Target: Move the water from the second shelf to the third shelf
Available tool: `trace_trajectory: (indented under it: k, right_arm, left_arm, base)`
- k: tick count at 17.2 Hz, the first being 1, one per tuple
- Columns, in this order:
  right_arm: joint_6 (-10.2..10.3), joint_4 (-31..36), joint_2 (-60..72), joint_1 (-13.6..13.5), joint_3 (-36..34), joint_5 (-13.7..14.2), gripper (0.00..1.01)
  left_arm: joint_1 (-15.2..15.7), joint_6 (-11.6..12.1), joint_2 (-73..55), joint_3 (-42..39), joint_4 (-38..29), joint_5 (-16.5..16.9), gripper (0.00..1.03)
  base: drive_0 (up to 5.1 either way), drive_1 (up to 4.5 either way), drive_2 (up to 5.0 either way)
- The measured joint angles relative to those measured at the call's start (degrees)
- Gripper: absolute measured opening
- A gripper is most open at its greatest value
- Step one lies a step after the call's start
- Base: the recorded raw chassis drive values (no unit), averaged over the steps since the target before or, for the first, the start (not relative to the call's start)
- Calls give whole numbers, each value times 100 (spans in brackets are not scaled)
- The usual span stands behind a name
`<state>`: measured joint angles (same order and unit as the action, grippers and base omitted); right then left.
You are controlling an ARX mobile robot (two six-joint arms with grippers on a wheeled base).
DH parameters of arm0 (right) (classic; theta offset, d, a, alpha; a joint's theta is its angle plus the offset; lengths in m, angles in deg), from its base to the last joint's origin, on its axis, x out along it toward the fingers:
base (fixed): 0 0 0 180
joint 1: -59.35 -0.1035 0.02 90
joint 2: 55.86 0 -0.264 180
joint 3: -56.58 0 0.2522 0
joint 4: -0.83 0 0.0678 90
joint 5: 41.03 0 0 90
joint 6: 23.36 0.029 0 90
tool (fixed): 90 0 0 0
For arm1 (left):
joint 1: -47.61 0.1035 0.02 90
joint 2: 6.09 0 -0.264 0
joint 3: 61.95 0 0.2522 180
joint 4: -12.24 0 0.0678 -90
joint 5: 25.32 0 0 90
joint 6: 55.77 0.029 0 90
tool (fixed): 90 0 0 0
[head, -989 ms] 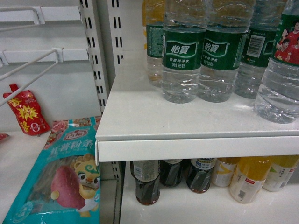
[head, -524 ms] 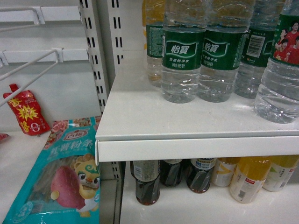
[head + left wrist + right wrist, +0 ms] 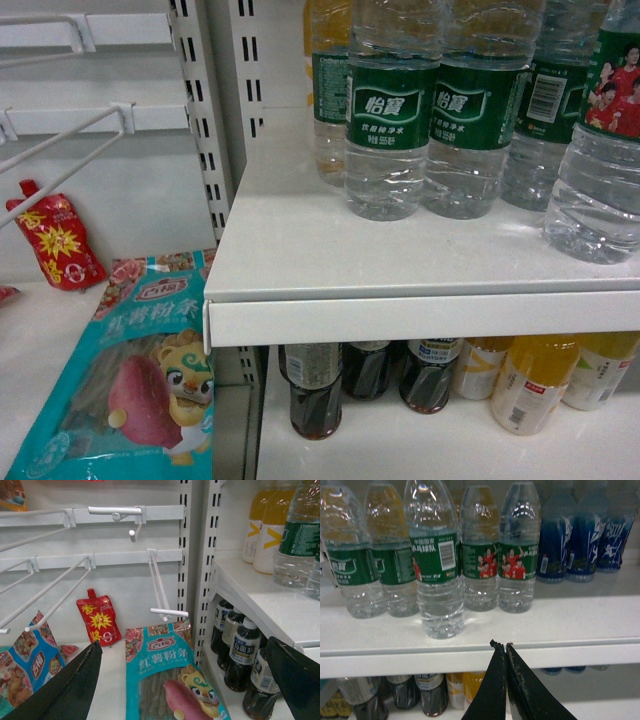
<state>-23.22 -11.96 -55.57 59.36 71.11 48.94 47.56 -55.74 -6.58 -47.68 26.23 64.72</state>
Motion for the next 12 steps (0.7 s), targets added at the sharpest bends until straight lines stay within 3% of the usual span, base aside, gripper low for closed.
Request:
trace_trajectory:
  k: [6,7,8,9,12]
  right_arm:
    - [-7,-111,-7,0,-4,2,2]
    - [-7,-120,-7,0,-4,4,34]
    - [-7,-120,-7,0,-4,4,72]
    - [-2,-120,-7,0,-4,4,99]
    - [-4,-111,-7,0,-4,4,98]
  left_arm:
    - [0,0,0,0,-2,-2,98]
    - [0,0,0,0,-4,-4,98]
    - [0,0,0,0,-4,-4,98]
    - [0,0,0,0,-4,-4,98]
    - [0,0,0,0,-9,-4,98]
  base:
    - [0,0,0]
    - [0,0,0]
    - [0,0,0]
    - [0,0,0]
    - [0,0,0]
